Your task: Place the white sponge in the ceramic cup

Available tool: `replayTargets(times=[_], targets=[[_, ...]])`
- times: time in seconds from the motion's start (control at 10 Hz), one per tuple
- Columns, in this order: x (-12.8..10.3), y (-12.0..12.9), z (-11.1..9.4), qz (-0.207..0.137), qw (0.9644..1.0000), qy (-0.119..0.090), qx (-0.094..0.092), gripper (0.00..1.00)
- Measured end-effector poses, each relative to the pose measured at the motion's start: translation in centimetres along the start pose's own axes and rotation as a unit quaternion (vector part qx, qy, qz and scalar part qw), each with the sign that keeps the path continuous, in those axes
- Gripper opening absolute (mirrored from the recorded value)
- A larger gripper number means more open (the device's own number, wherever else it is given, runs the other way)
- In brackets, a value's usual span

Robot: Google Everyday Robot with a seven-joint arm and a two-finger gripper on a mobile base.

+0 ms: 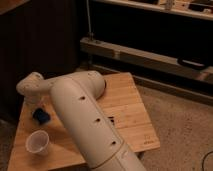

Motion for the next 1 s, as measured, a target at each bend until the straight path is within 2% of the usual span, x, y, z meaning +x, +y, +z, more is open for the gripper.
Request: replayTargets(times=[0.1,0.4,0.6,0.7,0.8,0.9,1.0], targets=[[0.0,0.0,-1.1,0.001,0.9999,0.010,0.009,0.53],[-0.8,0.0,-6.3,0.000,0.9978,0.048,0.045,0.53],[-1.9,0.4,-9.0,0.001,0.9946,0.074,0.073,0.53],[-2.3,0.6,-9.8,-0.001,0.9926,0.084,0.087,0.53],[-2.8,0.7,-11.0,-0.004,0.9893,0.097,0.109,0.53],[-3.3,0.5,-12.7,-0.013,0.9846,0.114,0.132,0.53],[-3.6,0.3,-13.9,-0.020,0.9814,0.126,0.144,0.53]])
